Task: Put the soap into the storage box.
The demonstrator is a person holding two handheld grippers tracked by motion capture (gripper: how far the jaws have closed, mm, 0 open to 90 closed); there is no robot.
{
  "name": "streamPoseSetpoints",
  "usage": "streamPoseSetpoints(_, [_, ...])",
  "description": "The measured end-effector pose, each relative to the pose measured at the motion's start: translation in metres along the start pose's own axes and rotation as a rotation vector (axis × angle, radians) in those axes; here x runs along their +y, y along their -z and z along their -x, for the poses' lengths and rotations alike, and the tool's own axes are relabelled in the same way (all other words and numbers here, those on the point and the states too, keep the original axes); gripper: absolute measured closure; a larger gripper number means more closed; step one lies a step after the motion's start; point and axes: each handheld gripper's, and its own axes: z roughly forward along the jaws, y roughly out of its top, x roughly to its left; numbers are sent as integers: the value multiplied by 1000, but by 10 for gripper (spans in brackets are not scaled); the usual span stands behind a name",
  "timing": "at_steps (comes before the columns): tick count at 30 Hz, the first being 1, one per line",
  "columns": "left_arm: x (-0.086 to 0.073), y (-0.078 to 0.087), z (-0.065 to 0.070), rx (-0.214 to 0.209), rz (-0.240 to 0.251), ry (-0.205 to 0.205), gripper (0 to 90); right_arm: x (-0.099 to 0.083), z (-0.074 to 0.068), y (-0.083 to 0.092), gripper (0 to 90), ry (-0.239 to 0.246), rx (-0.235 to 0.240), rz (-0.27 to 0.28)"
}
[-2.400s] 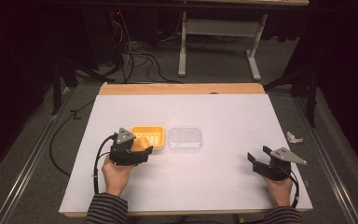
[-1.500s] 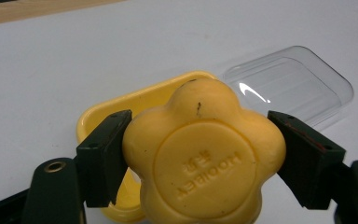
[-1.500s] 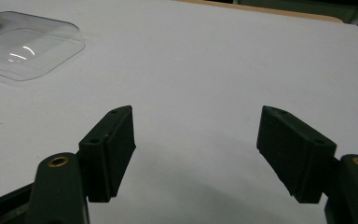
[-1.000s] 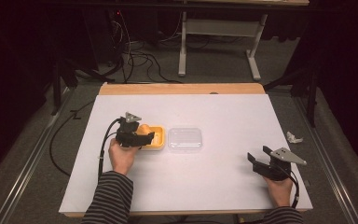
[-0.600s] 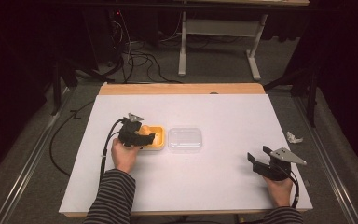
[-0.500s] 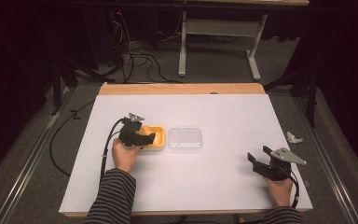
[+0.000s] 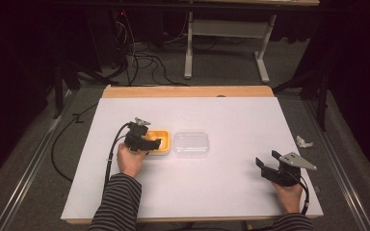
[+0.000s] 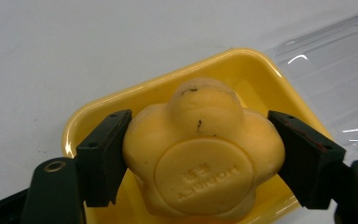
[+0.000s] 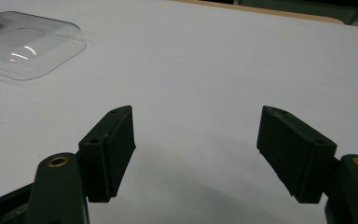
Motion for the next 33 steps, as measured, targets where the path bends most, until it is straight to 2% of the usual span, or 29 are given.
streamPoseSetpoints(3, [0,-3,0,7,-9,-1,257,0,0,0,279,1,2,2])
streamPoseSetpoints(19, [-2,-12,1,11,18,17,253,0,0,0,278,2,1,-3])
streamPoseSetpoints(23, [-2,-14,1,9,8,11,252,0,0,0,279,2,1,-2])
streamPoseSetpoints(26, [-3,-16,3,22,5,1,251,0,0,0,278,0,2,-3])
streamPoseSetpoints(27, [-3,-16,4,27,7,-7,250,0,1,0,278,3,2,-1])
streamPoseSetpoints(30, [-2,-16,4,23,28,10,243,0,1,0,278,2,3,-1])
streamPoseSetpoints(33, [-1,-11,4,22,49,4,225,0,0,0,278,2,2,-4])
